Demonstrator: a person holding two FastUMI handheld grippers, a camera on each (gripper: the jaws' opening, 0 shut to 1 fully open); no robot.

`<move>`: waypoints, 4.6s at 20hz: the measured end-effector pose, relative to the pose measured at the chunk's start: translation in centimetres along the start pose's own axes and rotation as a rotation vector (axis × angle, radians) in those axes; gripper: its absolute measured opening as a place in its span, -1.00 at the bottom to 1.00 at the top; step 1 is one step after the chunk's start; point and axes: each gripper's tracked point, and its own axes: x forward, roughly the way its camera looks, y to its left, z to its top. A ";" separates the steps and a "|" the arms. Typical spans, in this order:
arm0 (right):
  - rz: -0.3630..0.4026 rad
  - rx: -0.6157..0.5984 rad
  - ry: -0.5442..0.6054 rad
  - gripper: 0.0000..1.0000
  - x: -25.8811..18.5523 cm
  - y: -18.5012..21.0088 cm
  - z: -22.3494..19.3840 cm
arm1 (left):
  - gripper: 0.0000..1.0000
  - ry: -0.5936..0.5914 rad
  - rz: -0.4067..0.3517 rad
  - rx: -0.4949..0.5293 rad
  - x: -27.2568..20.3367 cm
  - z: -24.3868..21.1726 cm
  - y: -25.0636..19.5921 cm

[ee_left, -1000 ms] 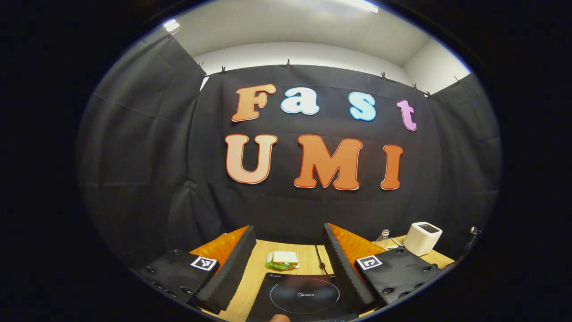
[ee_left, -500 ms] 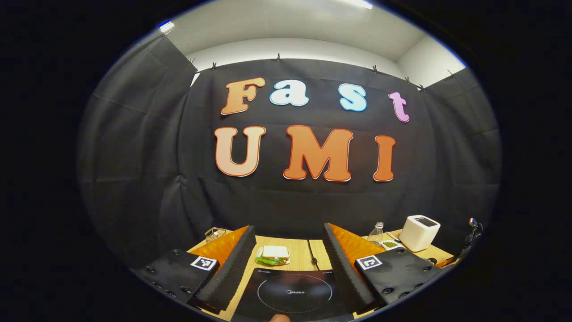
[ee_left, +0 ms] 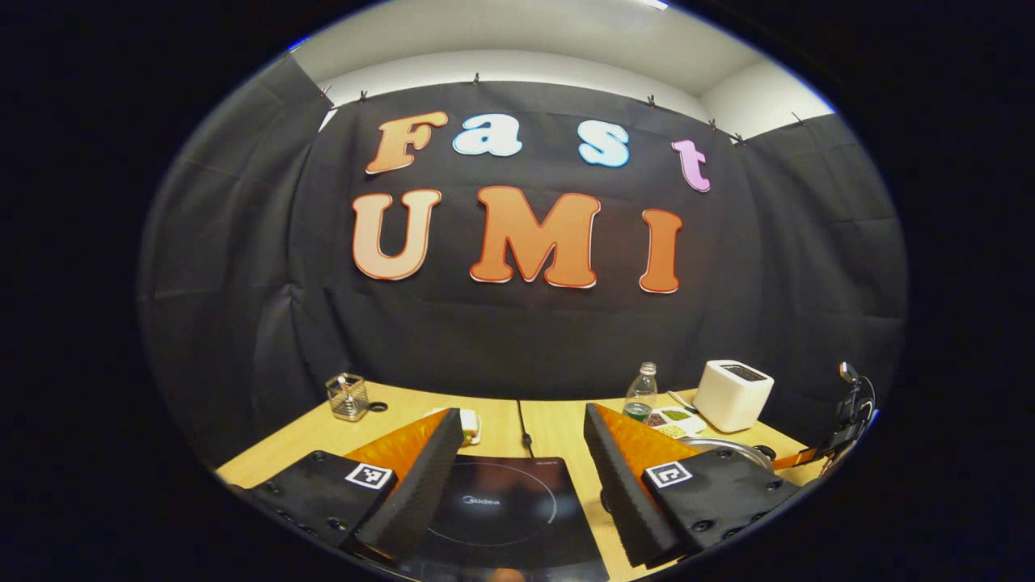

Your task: First push the handle of the pot to place it horizontally, then grasp the pot with both hands and set it on the induction cooktop.

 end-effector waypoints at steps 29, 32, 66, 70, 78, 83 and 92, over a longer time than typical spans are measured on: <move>-0.042 -0.282 -0.120 0.88 4.8 2.0 2.6 | 0.98 0.432 -0.136 0.007 8.0 -21.2 -12.8; -0.026 -0.284 -0.071 0.84 5.8 1.9 1.7 | 0.98 0.455 -0.133 0.013 8.2 -22.0 -13.0; -0.023 -0.122 -0.119 -0.14 0.9 5.2 2.8 | 0.27 0.583 -0.048 0.000 8.8 -21.6 -11.4; -0.007 -0.134 -0.140 -0.14 -0.5 7.5 3.8 | 0.20 0.564 -0.044 -0.015 8.3 -19.2 -9.8; 0.048 -0.154 -0.165 -0.14 -2.9 13.1 4.5 | 0.14 0.522 -0.005 -0.041 7.1 -14.8 -4.7; 0.082 -0.185 -0.168 -0.14 -3.5 17.4 4.0 | 0.14 0.514 0.023 -0.070 6.2 -13.1 -0.5; 0.160 -0.224 -0.148 -0.14 -3.3 25.7 2.0 | 0.14 0.495 0.099 -0.098 4.7 -11.5 7.9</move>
